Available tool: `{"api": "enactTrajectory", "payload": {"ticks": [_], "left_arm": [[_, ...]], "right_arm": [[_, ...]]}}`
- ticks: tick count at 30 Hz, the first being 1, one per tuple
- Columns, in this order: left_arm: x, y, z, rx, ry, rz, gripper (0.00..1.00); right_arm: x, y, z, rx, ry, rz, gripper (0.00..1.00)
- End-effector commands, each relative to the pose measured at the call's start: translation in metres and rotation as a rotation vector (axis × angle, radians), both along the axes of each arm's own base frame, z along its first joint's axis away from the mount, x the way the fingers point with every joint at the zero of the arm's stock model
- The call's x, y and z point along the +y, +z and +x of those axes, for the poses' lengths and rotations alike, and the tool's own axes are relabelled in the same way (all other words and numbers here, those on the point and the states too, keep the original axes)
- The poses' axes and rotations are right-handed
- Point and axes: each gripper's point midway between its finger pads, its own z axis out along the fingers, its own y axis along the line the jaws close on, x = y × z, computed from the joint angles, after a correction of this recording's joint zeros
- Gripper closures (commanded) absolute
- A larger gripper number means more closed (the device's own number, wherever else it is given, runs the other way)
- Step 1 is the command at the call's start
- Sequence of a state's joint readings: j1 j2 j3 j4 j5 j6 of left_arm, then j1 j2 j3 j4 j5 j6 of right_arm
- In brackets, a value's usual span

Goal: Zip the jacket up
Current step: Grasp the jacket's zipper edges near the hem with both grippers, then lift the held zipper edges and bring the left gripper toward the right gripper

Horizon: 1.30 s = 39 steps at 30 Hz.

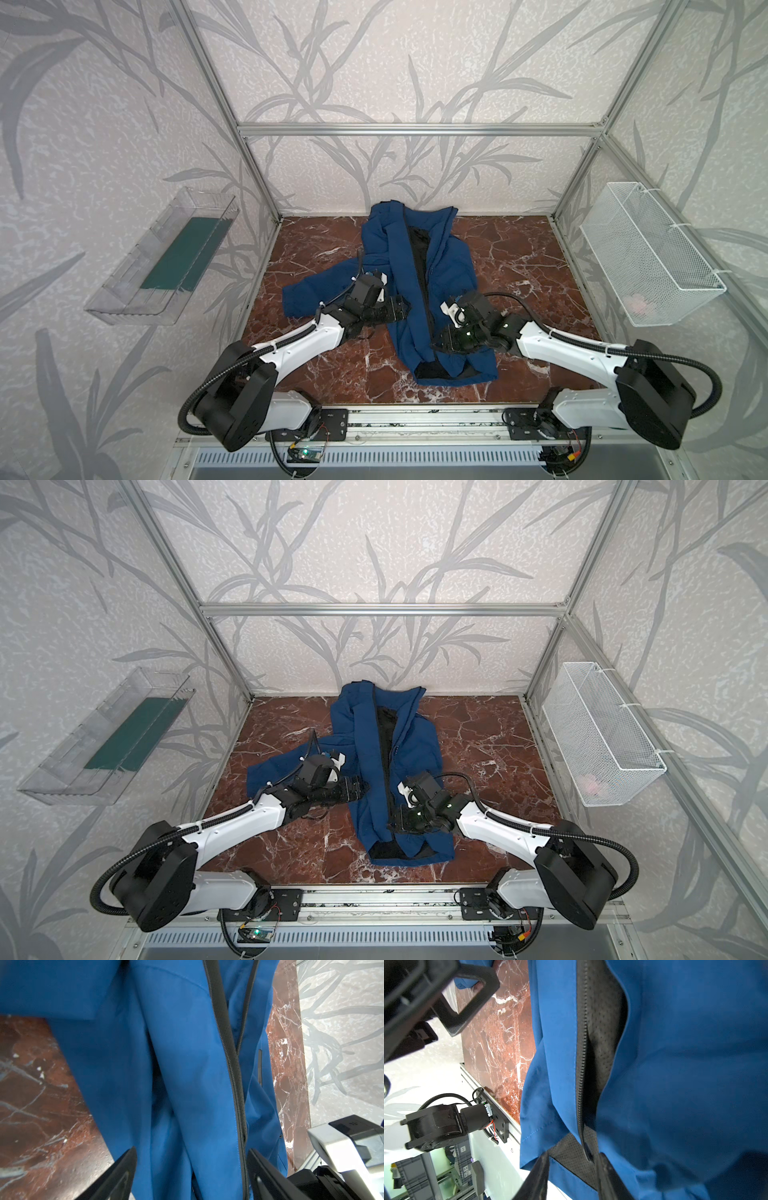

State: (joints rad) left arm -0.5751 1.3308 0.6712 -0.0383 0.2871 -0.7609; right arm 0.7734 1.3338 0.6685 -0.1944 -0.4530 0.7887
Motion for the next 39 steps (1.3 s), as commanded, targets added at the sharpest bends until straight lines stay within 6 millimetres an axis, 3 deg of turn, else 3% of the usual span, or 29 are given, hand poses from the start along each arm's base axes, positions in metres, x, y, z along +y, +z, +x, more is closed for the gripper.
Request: {"api": "enactTrajectory", "payload": {"ticks": [1,13,15,17,18,22,25,27,30,32,35,39], "left_arm": [[0.000,0.006,-0.003,0.000,0.014,-0.029,0.15],[-0.007,0.029,-0.008,0.042,0.024,-0.110,0.15],[-0.005,0.031,-0.011,0.044,0.028,-0.107,0.15],[-0.001,0.033,-0.014,0.053,0.044,-0.110,0.15],[0.000,0.033,-0.015,0.059,0.059,-0.119,0.15],[-0.008,0.055,-0.024,0.093,0.084,-0.255,0.15],[-0.016,0.089,-0.029,0.065,0.090,-0.403,0.15],[-0.013,0.112,-0.032,0.044,0.111,-0.475,0.15],[-0.004,0.131,-0.036,0.055,0.170,-0.524,0.15],[0.000,0.145,-0.039,0.031,0.198,-0.578,0.04],[0.010,0.151,-0.048,0.032,0.239,-0.624,0.03],[0.012,0.140,-0.070,0.077,0.231,-0.607,0.03]], "right_arm": [[0.011,0.008,0.005,-0.025,0.025,0.025,0.62],[0.021,-0.002,0.011,-0.009,0.028,0.041,0.76],[0.022,-0.002,0.012,-0.005,0.033,0.044,0.82],[0.022,-0.001,0.012,-0.008,0.030,0.043,0.98],[0.021,0.001,0.011,-0.008,0.028,0.042,1.00],[0.032,0.033,0.012,-0.033,0.022,0.146,1.00],[0.043,0.062,0.013,-0.059,0.025,0.262,1.00],[0.049,0.079,0.018,-0.091,0.023,0.317,1.00],[0.061,0.098,0.029,-0.126,0.016,0.395,1.00],[0.070,0.110,0.035,-0.149,0.025,0.456,1.00],[0.078,0.115,0.044,-0.163,0.016,0.490,1.00],[0.085,0.121,0.053,-0.193,0.032,0.524,1.00]]}}
